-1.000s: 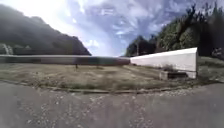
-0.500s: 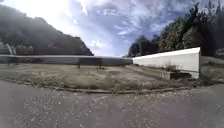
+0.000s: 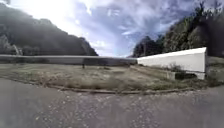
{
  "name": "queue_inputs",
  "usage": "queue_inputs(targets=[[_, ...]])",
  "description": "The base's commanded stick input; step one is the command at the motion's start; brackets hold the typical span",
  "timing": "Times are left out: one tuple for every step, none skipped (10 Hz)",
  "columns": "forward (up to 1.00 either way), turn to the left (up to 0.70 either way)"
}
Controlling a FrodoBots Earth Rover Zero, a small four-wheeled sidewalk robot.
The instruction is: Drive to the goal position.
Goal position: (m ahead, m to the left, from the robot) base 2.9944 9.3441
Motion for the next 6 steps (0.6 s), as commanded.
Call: queue_inputs(targets=[[0.00,0.45],[0.00,0.45],[0.00,0.45],[0.00,0.45],[0.00,0.45],[0.00,0.45]])
